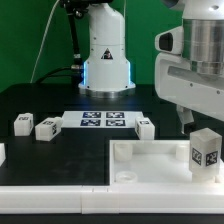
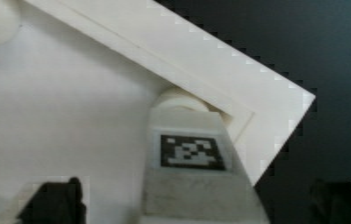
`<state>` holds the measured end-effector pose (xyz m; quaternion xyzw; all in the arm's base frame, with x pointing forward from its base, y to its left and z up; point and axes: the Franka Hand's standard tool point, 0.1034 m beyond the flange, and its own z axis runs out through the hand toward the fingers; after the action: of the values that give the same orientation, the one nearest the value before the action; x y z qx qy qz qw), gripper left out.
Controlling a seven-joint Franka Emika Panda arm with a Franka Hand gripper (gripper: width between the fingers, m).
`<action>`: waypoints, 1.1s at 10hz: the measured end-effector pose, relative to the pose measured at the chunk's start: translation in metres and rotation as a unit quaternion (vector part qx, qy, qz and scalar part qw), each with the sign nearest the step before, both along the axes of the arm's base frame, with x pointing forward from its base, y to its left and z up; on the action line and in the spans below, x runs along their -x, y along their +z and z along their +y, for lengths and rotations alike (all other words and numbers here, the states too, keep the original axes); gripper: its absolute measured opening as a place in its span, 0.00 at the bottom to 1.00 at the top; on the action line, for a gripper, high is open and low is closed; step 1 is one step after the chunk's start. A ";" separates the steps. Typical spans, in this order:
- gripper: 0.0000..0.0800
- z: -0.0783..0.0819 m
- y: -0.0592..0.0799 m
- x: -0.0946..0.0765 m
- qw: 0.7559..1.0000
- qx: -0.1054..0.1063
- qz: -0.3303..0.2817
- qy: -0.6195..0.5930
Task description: Assemble one leg
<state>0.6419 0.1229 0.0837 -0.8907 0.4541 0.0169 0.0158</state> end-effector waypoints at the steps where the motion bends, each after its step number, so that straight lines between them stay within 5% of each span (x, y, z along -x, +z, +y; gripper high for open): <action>1: 0.81 0.000 -0.001 0.000 0.998 -0.001 -0.002 0.062; 7: 0.81 -0.003 -0.001 0.000 0.941 -0.006 -0.014 0.338; 11: 0.81 -0.005 -0.001 -0.001 0.872 -0.006 -0.020 0.488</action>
Offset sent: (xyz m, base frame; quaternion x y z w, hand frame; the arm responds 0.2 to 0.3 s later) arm 0.0028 0.0002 0.0008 0.0067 -0.0061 -0.2668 0.9637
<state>0.6425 0.1175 0.0825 -0.9990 -0.0392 0.0075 0.0197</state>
